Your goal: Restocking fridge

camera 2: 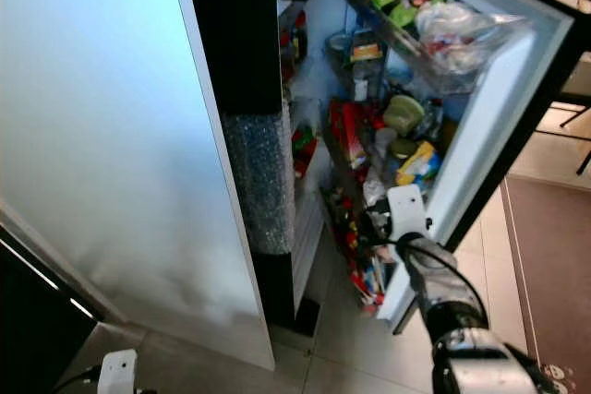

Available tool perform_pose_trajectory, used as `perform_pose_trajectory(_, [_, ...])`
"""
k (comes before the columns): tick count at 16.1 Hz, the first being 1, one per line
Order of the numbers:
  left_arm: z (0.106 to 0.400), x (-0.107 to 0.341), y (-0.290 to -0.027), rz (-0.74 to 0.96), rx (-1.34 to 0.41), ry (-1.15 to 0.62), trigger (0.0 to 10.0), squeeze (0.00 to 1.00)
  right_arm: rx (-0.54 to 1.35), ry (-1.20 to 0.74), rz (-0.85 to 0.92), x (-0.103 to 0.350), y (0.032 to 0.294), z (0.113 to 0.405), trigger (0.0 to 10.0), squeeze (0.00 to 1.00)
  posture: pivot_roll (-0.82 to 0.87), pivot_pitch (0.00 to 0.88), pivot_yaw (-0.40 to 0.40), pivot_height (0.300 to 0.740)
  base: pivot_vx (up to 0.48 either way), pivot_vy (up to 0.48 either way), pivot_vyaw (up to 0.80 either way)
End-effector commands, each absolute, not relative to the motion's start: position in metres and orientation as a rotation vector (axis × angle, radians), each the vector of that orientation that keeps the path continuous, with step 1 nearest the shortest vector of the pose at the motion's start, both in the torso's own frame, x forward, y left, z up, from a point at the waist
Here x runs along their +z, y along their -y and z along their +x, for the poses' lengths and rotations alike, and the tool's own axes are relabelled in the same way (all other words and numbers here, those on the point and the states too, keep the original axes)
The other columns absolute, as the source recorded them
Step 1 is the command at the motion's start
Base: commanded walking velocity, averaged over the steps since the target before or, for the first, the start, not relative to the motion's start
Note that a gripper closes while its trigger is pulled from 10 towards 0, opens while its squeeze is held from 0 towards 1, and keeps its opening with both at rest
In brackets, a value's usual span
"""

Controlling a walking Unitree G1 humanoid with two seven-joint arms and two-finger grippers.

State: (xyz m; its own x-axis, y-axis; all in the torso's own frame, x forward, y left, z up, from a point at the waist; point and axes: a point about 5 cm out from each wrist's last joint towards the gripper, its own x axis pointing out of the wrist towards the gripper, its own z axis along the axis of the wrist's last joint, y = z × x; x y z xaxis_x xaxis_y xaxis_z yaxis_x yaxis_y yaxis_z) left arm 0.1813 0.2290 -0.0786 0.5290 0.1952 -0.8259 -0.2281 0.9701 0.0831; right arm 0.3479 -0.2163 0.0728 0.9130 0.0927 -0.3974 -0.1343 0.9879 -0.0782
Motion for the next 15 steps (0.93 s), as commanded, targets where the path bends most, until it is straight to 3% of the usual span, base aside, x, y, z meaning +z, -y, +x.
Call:
perform_pose_trajectory(1, [0.177,-0.08,-0.232,-0.016,0.249,-1.005,10.0,0.0,0.11,-0.402,-0.119,0.076,0.222,0.349,10.0,0.0,-0.04,0.0,0.031,0.74,0.0,0.0,0.0])
perform_pose_trajectory(6, [0.176,-0.08,-0.232,-0.007,0.244,-1.01,10.0,0.0,-0.082,-0.315,-0.106,0.09,0.262,0.346,10.0,0.0,-0.06,0.0,0.036,0.74,0.0,0.0,0.0])
perform_pose_trajectory(8, [0.176,-0.081,-0.232,-0.006,0.242,-1.01,10.0,0.0,-0.105,-0.324,-0.063,0.078,0.263,0.338,10.0,0.0,-0.06,0.0,0.029,0.74,0.0,0.0,0.0])
perform_pose_trajectory(11, [0.176,-0.081,-0.231,0.004,0.229,-1.012,10.0,0.0,-0.163,-0.493,0.029,0.023,0.261,0.297,10.0,0.0,-0.05,0.0,0.031,0.74,0.0,0.0,0.0])
perform_pose_trajectory(15, [0.176,-0.081,-0.233,0.02,0.226,-1.021,10.0,0.0,-0.102,-0.495,0.053,0.012,0.249,0.289,10.0,0.0,-0.06,0.0,0.034,0.74,0.0,-0.323,0.0])
